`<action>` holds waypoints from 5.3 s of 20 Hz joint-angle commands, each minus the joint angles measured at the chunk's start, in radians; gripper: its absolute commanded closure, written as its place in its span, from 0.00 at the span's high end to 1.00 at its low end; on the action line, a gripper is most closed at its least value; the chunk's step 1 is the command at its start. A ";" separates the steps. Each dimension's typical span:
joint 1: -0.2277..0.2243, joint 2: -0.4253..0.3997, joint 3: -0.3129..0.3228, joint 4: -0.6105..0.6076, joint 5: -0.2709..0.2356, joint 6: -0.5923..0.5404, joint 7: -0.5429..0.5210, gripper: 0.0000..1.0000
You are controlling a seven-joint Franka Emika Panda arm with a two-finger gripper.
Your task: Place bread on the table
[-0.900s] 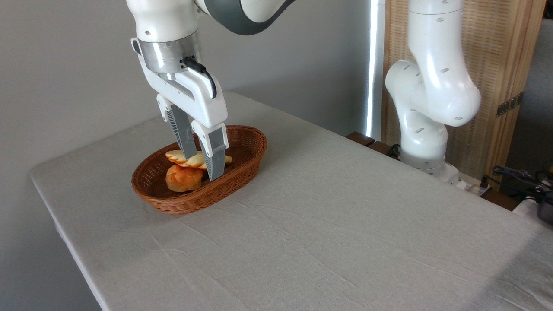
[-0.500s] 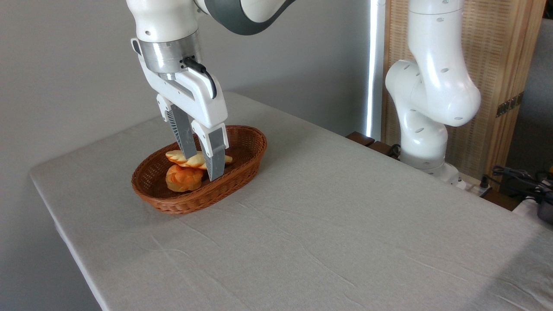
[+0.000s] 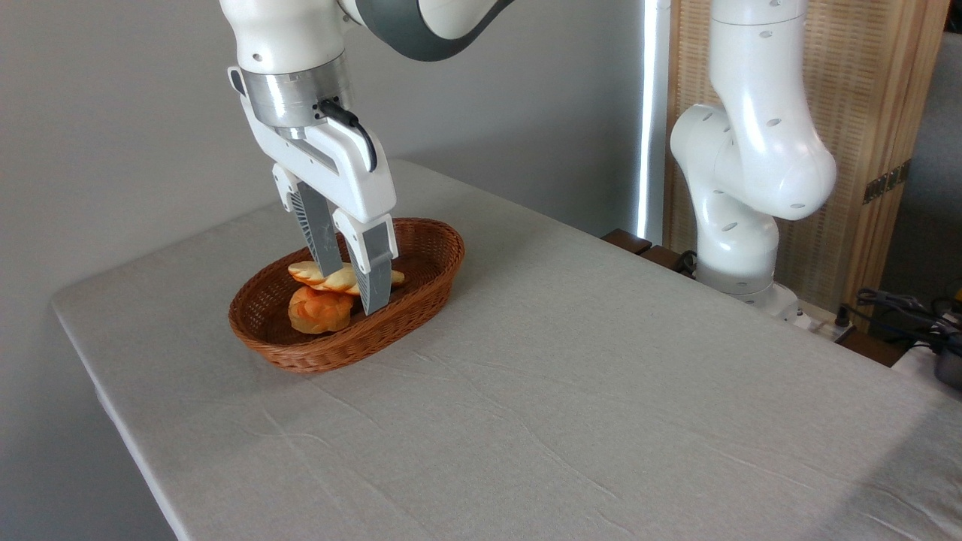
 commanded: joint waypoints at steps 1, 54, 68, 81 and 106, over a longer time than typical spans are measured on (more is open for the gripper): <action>0.000 -0.001 0.004 0.011 0.016 -0.026 0.013 1.00; -0.224 -0.092 -0.117 -0.280 -0.035 0.224 -0.293 1.00; -0.218 0.039 -0.126 -0.265 -0.055 0.332 -0.329 1.00; -0.210 0.026 -0.111 -0.265 -0.003 0.317 -0.292 0.50; -0.210 -0.070 -0.050 -0.184 -0.101 0.136 -0.283 0.37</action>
